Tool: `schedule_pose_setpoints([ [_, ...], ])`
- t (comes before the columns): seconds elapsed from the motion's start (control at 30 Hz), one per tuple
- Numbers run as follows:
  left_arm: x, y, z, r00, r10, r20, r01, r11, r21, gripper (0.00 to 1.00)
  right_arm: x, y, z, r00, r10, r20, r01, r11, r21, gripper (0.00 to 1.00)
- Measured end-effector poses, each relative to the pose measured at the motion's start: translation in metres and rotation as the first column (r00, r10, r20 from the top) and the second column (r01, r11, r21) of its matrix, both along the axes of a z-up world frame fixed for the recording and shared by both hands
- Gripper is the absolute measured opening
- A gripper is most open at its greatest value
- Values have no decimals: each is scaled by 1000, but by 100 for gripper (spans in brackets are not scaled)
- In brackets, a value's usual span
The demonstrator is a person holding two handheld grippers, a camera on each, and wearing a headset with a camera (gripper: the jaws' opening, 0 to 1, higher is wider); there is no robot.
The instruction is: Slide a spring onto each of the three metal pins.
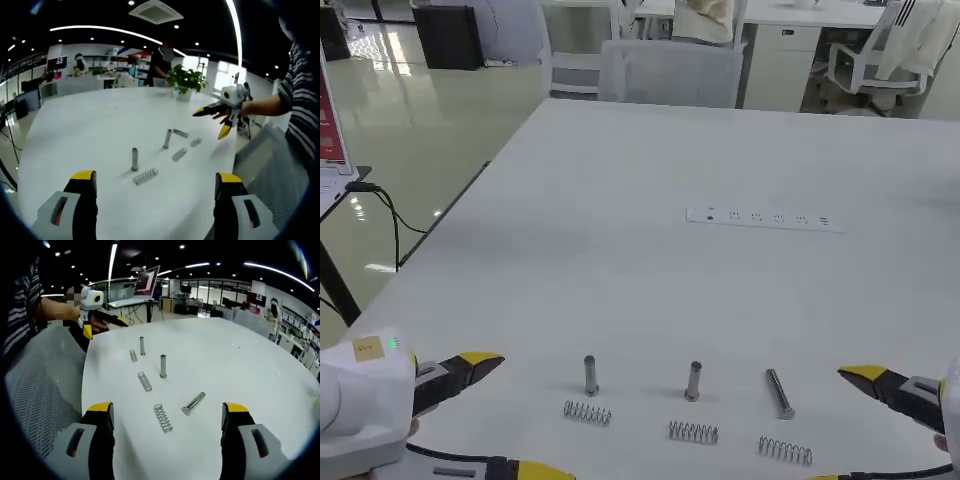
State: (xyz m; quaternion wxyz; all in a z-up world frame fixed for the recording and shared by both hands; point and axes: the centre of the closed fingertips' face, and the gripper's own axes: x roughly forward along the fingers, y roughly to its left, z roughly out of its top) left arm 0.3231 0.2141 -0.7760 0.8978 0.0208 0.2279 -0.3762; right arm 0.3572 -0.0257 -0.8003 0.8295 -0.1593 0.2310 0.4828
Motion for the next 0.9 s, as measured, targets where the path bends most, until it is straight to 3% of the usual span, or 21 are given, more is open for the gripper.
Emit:
schedule_pose_setpoints([
  [0.57,0,-2,-2,1000,-8,1,8,1000,2,96,-1,0,-2,1000,3,-9,-3,1000,-4,88],
  [0.9,4,-2,4,1000,-10,30,11,1000,-19,97,-4,4,-5,1000,17,-19,-17,1000,-3,87],
])
